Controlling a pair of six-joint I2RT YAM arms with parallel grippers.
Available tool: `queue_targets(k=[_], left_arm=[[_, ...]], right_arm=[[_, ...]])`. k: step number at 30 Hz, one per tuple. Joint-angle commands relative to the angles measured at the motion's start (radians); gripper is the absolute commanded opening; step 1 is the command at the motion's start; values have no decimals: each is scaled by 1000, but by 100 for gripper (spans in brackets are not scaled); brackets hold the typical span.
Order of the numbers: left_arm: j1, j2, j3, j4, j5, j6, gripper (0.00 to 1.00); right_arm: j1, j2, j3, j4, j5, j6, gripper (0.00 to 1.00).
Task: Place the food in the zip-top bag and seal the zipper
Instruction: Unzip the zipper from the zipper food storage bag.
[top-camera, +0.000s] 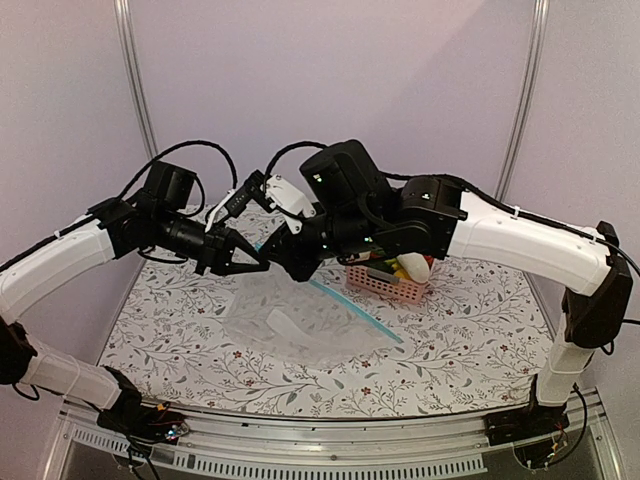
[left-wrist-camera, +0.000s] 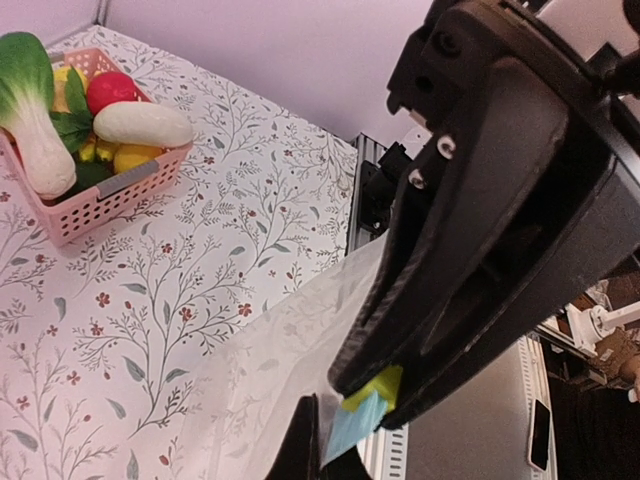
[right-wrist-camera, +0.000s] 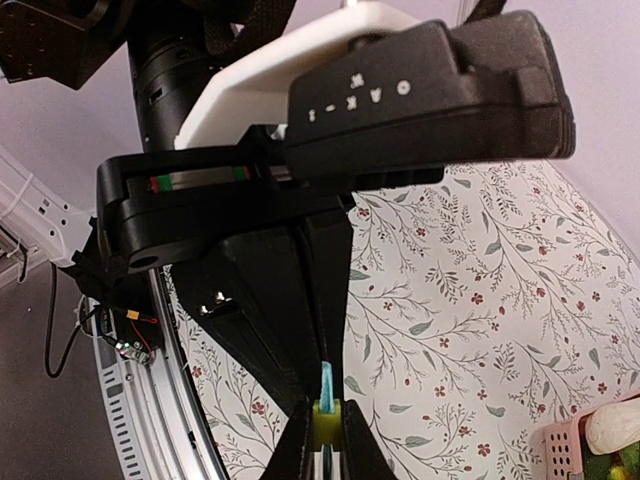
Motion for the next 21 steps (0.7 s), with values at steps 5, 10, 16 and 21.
queue_targets(k=[5, 10, 16, 21], left_arm=[[-13, -17, 6, -16, -65, 14, 0], [-12, -21, 6, -15, -91, 11, 0], [-10, -23, 6, -11, -104, 8, 0], [-3, -32, 0, 2, -130, -2, 0]], right_arm=[[5, 26, 29, -22, 16, 10, 5], [4, 24, 26, -23, 15, 15, 4], [3, 21, 21, -24, 19, 18, 3], [4, 12, 12, -24, 25, 19, 2]])
